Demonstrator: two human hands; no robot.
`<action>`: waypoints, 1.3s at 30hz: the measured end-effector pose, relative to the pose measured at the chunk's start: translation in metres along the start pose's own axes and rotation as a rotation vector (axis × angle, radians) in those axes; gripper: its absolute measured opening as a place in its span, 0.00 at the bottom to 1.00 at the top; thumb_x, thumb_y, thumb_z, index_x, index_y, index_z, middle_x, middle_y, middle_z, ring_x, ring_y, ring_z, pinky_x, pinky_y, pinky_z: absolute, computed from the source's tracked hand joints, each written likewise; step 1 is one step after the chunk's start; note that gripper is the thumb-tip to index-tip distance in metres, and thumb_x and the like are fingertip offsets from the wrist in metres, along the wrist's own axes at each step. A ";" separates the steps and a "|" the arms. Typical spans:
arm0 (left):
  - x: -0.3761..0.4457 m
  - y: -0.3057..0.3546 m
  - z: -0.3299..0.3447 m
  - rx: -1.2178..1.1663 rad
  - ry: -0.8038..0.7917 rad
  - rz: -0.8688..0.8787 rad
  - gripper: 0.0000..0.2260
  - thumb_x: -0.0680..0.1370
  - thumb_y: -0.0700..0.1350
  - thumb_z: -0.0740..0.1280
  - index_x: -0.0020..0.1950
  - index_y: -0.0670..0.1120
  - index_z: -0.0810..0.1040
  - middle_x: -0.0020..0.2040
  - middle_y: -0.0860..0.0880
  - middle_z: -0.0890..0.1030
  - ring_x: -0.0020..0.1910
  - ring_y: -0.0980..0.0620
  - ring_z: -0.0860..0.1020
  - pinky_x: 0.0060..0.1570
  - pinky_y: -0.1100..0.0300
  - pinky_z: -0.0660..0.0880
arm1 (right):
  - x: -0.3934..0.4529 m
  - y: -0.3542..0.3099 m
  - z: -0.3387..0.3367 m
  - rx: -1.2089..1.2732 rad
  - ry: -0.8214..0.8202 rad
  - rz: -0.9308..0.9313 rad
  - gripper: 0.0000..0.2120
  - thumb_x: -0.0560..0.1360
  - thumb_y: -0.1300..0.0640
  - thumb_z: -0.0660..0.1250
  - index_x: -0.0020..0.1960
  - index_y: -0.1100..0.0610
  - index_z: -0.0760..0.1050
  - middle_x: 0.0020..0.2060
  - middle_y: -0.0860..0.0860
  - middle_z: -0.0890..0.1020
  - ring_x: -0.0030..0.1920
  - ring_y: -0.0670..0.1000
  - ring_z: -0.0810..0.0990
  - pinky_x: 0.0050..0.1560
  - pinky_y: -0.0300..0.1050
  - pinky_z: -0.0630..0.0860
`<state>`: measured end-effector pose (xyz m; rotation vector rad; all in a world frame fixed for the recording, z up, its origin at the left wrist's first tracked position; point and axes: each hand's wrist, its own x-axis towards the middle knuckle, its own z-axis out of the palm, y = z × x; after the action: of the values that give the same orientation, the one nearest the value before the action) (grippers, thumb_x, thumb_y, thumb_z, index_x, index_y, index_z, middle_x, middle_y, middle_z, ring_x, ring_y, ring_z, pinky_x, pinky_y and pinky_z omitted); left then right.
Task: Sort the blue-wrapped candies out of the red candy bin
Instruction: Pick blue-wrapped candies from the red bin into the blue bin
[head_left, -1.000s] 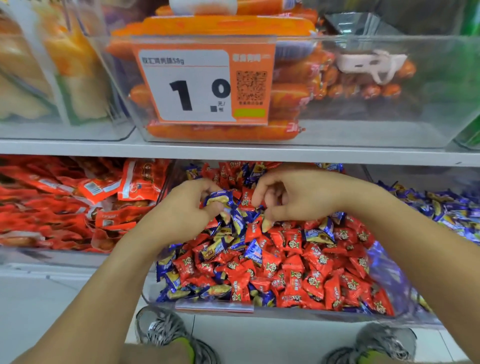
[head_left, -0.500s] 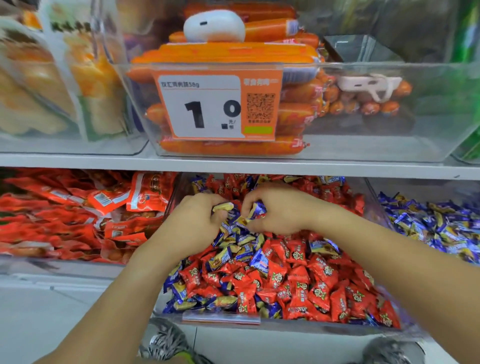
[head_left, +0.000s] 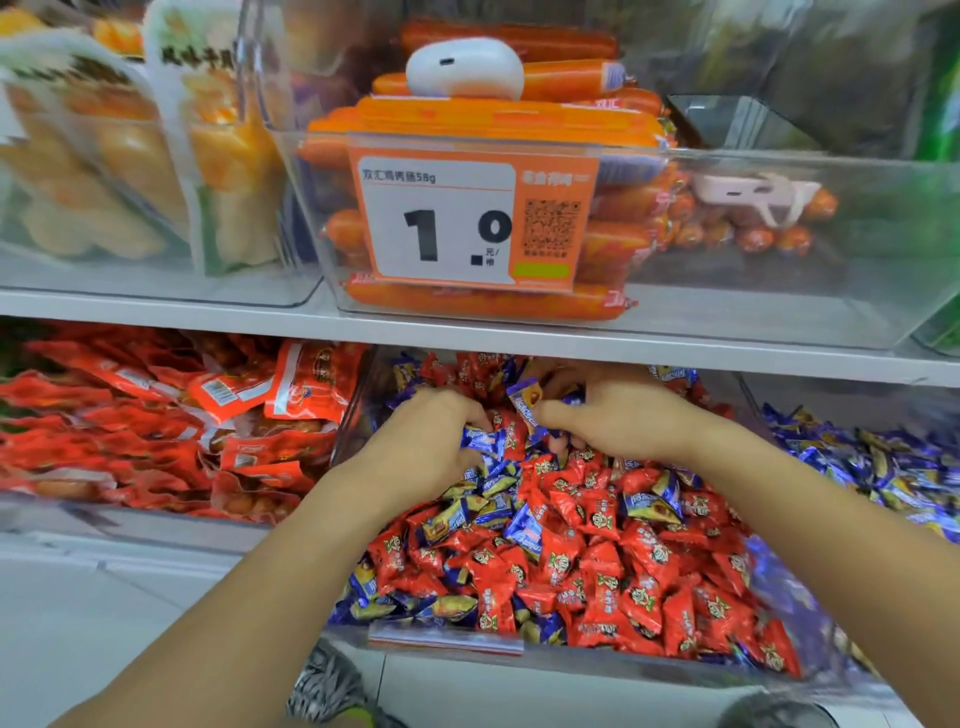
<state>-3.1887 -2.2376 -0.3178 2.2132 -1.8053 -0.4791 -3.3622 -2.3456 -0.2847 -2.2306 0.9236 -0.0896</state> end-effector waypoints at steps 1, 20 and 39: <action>0.000 0.000 -0.001 -0.009 0.001 -0.018 0.14 0.76 0.47 0.72 0.62 0.51 0.80 0.62 0.47 0.79 0.63 0.48 0.74 0.61 0.57 0.72 | -0.001 -0.002 0.000 -0.003 -0.033 0.021 0.08 0.78 0.49 0.62 0.47 0.50 0.78 0.32 0.47 0.85 0.34 0.53 0.81 0.35 0.40 0.73; -0.018 -0.011 -0.027 -0.272 0.005 -0.203 0.12 0.82 0.42 0.59 0.64 0.53 0.71 0.54 0.47 0.79 0.41 0.50 0.83 0.44 0.50 0.80 | 0.031 -0.021 0.048 -0.602 -0.102 -0.274 0.19 0.75 0.40 0.68 0.59 0.53 0.76 0.44 0.50 0.78 0.46 0.54 0.76 0.41 0.46 0.71; -0.027 -0.001 -0.017 -0.033 -0.157 -0.125 0.12 0.82 0.49 0.59 0.47 0.47 0.80 0.38 0.48 0.79 0.33 0.51 0.74 0.33 0.57 0.70 | -0.002 -0.029 0.029 -0.396 -0.200 -0.367 0.18 0.74 0.35 0.67 0.48 0.50 0.78 0.24 0.46 0.71 0.26 0.43 0.70 0.29 0.40 0.64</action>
<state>-3.1858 -2.2112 -0.2998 2.3336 -1.7250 -0.7209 -3.3374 -2.3135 -0.2879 -2.6968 0.4417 0.1610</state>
